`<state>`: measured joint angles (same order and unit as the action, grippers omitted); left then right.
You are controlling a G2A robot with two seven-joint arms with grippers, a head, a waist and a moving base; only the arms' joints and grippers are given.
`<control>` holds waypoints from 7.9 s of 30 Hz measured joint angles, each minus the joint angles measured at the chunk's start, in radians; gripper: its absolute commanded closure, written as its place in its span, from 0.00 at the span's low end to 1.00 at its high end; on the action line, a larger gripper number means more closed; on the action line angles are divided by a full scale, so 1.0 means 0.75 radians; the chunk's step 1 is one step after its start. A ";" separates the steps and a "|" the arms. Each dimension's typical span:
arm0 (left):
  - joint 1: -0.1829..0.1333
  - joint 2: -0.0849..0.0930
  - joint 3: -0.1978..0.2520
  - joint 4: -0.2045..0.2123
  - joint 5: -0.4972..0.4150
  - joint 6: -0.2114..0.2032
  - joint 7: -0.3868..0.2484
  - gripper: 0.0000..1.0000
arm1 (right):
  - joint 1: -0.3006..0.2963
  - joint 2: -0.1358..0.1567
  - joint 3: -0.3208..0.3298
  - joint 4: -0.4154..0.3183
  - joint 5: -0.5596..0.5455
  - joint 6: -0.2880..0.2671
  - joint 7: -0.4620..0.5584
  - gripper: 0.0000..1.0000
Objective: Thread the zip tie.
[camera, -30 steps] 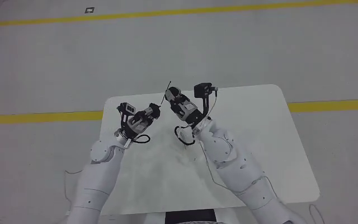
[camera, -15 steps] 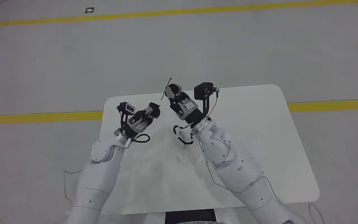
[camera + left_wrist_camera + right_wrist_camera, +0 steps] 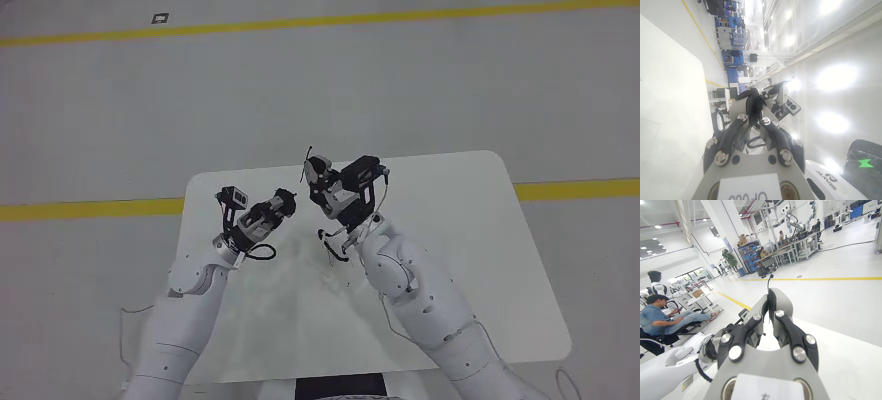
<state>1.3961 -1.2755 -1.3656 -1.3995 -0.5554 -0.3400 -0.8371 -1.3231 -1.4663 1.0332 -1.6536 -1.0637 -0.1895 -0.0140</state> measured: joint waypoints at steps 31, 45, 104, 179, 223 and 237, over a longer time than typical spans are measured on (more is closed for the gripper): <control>-0.003 0.000 -0.002 -0.004 0.014 0.000 0.001 1.00 | -0.041 0.017 -0.019 -0.054 -0.100 -0.020 0.038 1.00; -0.003 0.000 -0.002 -0.004 0.014 0.000 0.001 1.00 | -0.024 0.015 -0.046 -0.026 -0.108 -0.006 0.017 1.00; -0.003 0.000 -0.002 -0.004 0.014 0.000 0.001 1.00 | -0.038 0.024 -0.044 -0.026 -0.132 0.032 -0.008 1.00; -0.003 0.000 -0.002 -0.004 0.014 0.000 0.001 1.00 | -0.013 0.025 -0.072 0.000 -0.122 0.025 -0.015 1.00; -0.003 0.000 -0.002 -0.004 0.014 0.000 0.001 1.00 | -0.003 0.026 -0.079 0.010 -0.135 0.037 -0.014 1.00; -0.003 0.000 -0.002 -0.004 0.014 0.000 0.001 1.00 | -0.007 0.028 -0.079 0.017 -0.141 0.035 -0.003 1.00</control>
<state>1.3937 -1.2757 -1.3674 -1.4026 -0.5451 -0.3400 -0.8364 -1.3285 -1.4457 0.9740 -1.6405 -1.1691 -0.1632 -0.0164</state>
